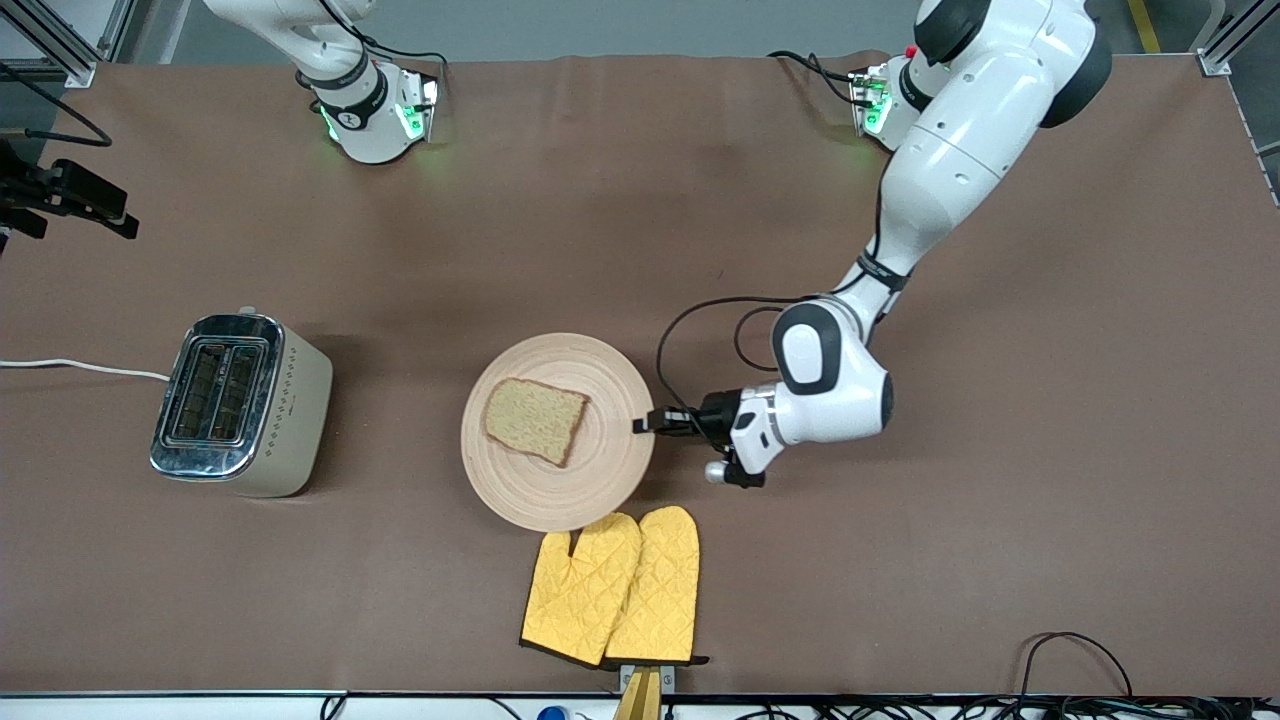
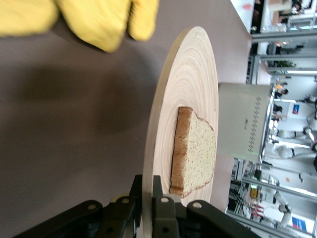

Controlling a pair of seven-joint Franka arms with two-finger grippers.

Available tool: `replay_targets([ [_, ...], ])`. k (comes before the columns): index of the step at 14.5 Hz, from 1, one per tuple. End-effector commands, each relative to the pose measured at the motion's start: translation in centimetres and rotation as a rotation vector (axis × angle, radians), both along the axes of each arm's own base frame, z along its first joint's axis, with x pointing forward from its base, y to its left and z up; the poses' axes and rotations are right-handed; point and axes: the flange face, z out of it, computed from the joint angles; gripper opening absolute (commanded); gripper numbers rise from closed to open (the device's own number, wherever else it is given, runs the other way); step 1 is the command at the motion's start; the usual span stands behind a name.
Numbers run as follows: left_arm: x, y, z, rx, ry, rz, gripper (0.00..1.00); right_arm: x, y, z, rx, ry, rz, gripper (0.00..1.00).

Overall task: Move plate and put bread in toaster
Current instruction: 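Slide the plate with the left gripper toward the toaster, then release the plate and withdraw the left gripper while the right gripper reaches out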

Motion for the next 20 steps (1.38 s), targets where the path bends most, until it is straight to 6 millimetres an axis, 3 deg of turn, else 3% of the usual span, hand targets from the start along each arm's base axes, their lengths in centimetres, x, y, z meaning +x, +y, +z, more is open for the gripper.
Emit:
replay_targets([
  [1, -1.4, -3.1, -0.7, -0.079, -0.068, -0.007, 0.0, 0.0, -0.5, 0.2, -0.004, 0.003, 0.003, 1.0],
  [5, -4.9, -6.5, -3.4, -0.166, -0.035, 0.016, 0.0, 0.0, -0.4, 0.2, -0.004, 0.003, 0.004, 1.0],
  [11, -7.3, -7.2, -8.9, -0.192, -0.032, 0.029, 0.0, 0.0, -0.4, 0.1, -0.004, 0.005, 0.004, 1.0],
  [16, -7.7, -7.1, -10.3, -0.172, -0.007, 0.036, 0.06, 0.0, 0.0, 0.1, -0.004, 0.008, 0.009, 1.0],
  [17, -7.8, -7.1, -10.4, -0.165, -0.009, 0.035, 0.2, 0.0, 0.0, 0.1, -0.004, 0.008, 0.009, 1.0],
  [18, -7.6, -6.9, -10.4, -0.158, -0.015, 0.038, 0.43, 0.0, 0.0, 0.0, -0.004, 0.009, 0.009, 1.0],
  [19, -7.5, -6.8, -10.2, -0.153, -0.021, 0.037, 0.89, 0.0, 0.1, 0.1, -0.002, 0.006, 0.01, 1.0],
  [20, -6.7, -6.1, -9.8, -0.15, -0.028, 0.047, 1.0, 0.0, 0.5, 0.2, -0.003, 0.005, 0.018, 1.0],
])
